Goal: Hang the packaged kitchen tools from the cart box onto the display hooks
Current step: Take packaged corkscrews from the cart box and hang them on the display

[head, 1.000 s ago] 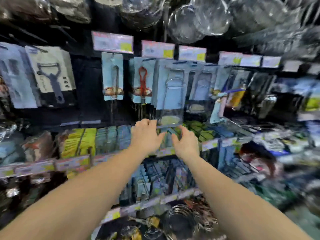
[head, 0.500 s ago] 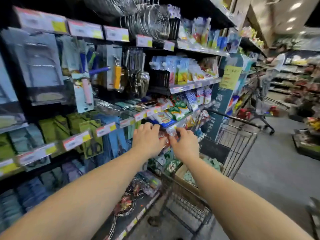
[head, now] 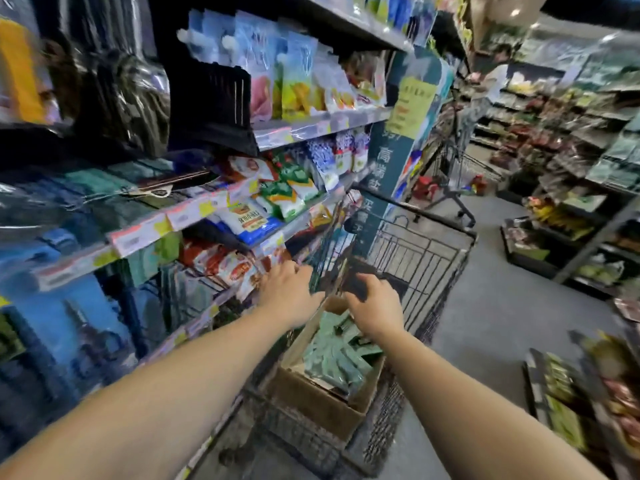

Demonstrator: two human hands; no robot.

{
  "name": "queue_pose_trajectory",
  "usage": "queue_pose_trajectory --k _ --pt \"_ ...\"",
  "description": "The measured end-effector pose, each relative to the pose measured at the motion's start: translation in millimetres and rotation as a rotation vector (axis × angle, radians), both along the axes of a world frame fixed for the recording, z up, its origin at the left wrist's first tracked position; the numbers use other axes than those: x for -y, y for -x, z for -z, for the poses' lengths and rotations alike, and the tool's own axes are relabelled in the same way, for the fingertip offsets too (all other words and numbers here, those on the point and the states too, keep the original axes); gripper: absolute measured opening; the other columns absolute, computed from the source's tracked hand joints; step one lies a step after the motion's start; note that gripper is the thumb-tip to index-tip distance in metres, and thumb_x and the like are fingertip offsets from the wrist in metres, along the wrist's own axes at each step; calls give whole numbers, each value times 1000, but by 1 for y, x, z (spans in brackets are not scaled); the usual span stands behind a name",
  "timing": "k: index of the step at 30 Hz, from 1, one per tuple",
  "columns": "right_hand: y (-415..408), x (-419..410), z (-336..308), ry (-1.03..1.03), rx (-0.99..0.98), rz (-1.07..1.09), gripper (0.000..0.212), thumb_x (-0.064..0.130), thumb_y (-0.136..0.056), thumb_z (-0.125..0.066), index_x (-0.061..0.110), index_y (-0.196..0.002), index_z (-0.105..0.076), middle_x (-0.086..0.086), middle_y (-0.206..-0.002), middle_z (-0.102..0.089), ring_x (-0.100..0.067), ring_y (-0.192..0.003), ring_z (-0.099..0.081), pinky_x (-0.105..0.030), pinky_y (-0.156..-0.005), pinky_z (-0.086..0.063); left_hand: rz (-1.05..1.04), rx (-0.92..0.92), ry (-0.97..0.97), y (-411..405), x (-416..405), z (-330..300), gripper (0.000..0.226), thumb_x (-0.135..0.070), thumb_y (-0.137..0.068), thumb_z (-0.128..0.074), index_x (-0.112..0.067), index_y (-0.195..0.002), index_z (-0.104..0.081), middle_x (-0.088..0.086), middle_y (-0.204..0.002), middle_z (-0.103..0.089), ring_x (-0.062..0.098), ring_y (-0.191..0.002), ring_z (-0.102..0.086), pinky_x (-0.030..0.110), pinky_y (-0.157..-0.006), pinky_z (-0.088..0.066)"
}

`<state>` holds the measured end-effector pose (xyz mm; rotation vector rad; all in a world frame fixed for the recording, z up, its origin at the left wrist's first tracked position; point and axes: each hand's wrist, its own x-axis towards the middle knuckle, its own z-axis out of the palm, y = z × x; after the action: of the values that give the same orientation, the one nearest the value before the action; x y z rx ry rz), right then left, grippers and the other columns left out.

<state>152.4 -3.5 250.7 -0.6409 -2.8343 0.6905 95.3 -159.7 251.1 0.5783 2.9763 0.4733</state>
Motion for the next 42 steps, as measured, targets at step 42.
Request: queue_pose_trajectory --k 42 --pt "150 -163 359 469 1089 -480 29 41 -82 -74 23 -99 -59 7 -93 -67 -3 -70 -54 -25 -69 -46 -740 780 -33 63 -142 312 55 -48 -93 -59 -24 -141 -49 8 -145 -50 27 -133 -46 35 -105 -40"
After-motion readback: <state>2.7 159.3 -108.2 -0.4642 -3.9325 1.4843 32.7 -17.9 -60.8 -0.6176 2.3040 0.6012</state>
